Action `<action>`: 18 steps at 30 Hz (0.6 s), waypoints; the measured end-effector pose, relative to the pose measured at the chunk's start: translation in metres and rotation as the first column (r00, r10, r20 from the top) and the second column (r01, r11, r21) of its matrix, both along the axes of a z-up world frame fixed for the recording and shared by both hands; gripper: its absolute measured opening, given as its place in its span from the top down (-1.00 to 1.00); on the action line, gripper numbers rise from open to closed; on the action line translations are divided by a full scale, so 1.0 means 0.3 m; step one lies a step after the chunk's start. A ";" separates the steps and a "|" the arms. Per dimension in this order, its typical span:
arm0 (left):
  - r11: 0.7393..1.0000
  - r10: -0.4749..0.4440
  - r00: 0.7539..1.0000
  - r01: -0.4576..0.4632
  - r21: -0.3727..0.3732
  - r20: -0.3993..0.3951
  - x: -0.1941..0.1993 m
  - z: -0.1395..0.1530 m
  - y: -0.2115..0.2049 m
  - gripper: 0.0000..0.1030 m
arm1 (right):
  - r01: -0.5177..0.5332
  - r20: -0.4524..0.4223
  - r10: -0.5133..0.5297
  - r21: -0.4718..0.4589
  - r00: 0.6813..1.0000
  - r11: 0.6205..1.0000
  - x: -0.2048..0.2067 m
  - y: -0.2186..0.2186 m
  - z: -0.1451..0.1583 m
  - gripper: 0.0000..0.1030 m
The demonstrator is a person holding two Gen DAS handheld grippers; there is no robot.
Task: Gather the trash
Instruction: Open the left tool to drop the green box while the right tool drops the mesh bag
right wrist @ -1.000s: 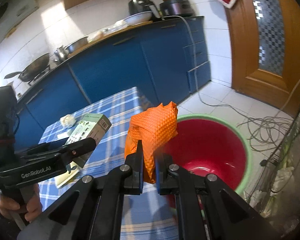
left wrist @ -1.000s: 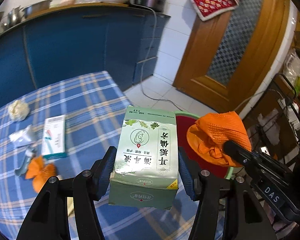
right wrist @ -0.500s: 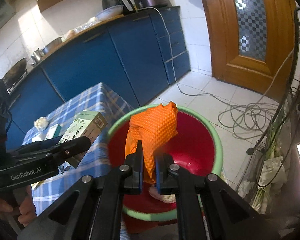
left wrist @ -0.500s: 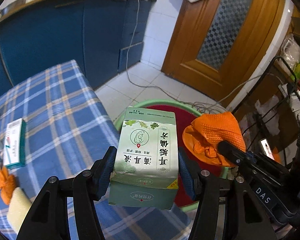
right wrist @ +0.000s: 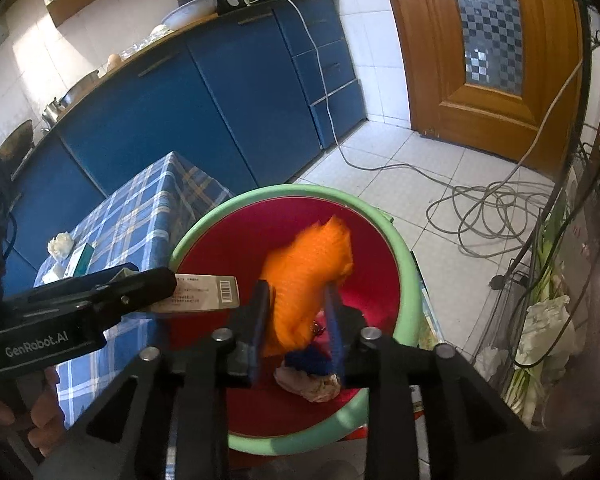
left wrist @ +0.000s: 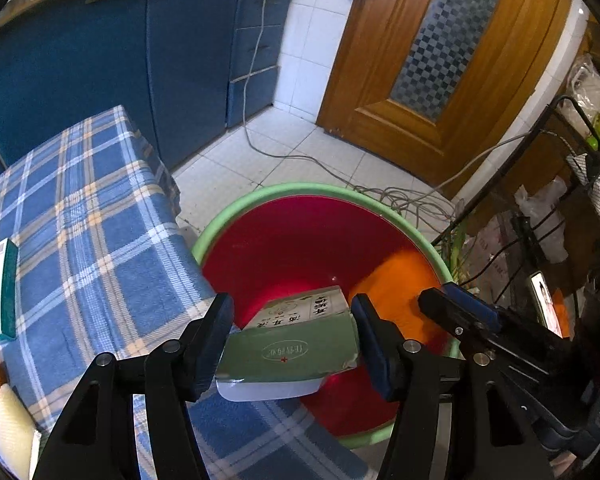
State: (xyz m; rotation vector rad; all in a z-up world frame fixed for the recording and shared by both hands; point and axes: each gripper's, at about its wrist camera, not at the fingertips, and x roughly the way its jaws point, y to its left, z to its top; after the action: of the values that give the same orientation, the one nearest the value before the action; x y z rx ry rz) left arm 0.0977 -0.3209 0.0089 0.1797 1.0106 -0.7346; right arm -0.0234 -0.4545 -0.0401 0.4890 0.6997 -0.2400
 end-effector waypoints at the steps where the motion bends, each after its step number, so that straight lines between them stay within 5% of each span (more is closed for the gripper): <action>1: 1.000 0.003 1.000 -0.003 0.000 -0.002 0.002 -0.001 0.000 -0.22 | -0.001 0.001 0.001 0.005 1.000 1.000 0.000 -0.005 -0.003 0.38; 18: 0.999 0.041 0.999 -0.040 -0.023 0.021 -0.002 0.039 0.025 -0.23 | -0.009 0.019 0.008 0.042 1.000 0.999 -0.004 -0.041 -0.004 0.33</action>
State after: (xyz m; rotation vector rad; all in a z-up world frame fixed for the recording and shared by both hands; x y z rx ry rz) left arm 0.0969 -0.3133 0.0208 0.1467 0.9822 -0.7058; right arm -0.0247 -0.4669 -0.0414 0.5280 0.6893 -0.2129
